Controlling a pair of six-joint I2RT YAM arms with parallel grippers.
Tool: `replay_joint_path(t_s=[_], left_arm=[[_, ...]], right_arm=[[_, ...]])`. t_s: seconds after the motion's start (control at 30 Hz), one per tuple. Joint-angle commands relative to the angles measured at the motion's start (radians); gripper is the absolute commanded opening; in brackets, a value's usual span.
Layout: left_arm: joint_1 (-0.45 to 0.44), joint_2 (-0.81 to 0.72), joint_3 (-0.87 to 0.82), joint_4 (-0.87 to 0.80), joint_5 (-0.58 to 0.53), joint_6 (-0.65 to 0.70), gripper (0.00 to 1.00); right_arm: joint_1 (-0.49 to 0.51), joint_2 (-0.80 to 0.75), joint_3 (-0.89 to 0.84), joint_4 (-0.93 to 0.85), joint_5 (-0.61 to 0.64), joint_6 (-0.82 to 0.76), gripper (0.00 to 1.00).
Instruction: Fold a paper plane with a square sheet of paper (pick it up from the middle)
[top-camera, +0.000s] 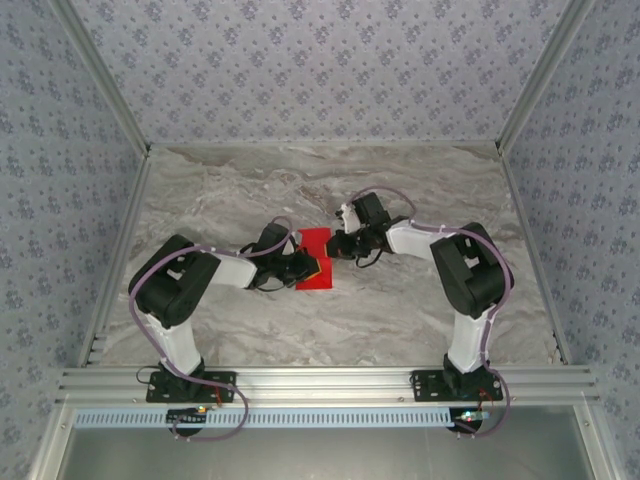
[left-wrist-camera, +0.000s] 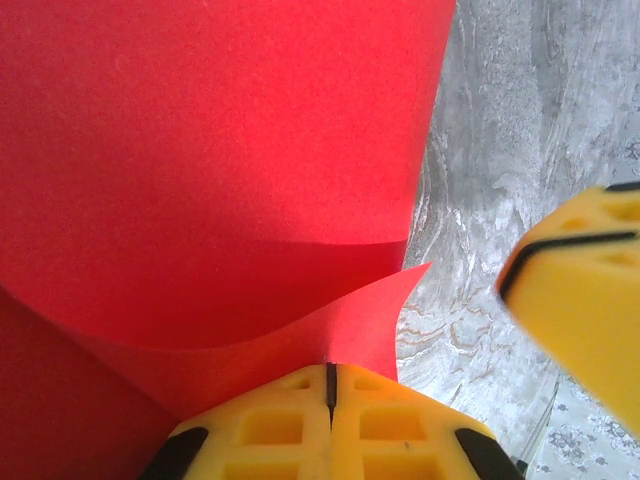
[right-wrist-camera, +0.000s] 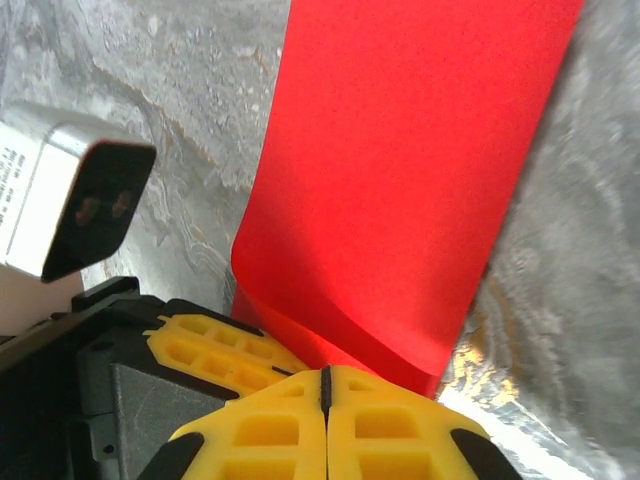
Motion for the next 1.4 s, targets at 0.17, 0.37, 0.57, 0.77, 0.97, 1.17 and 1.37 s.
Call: replay_joint_path(t_s=[0.17,0.37,0.57,0.77,0.97,1.17,1.37], left_arm=[[-0.007,-0.027,-0.008,-0.087,-0.042,0.009,0.04],[-0.007,-0.086,0.004,-0.058,-0.025,0.015,0.05],[0.007,-0.120,0.063,-0.163,-0.086,0.075,0.07],[0.012,-0.068,0.107,-0.217,-0.114,0.091,0.07],[0.013,-0.035,0.124,-0.267,-0.168,0.097,0.06],[0.013,-0.020,0.106,-0.281,-0.190,0.081,0.05],[0.013,-0.038,0.079,-0.281,-0.209,0.065,0.04]], right_arm=[[0.014,0.085,0.026,-0.039,-0.005,-0.003,0.04],[0.014,0.109,0.039,-0.069,0.006,-0.028,0.03],[0.015,0.116,0.043,-0.092,0.008,-0.070,0.02],[0.015,0.120,0.045,-0.093,0.000,-0.087,0.02],[0.016,0.117,0.045,-0.091,-0.011,-0.095,0.02],[0.015,0.075,0.065,-0.089,-0.028,-0.087,0.03],[0.032,-0.030,0.050,-0.103,0.002,-0.062,0.04]])
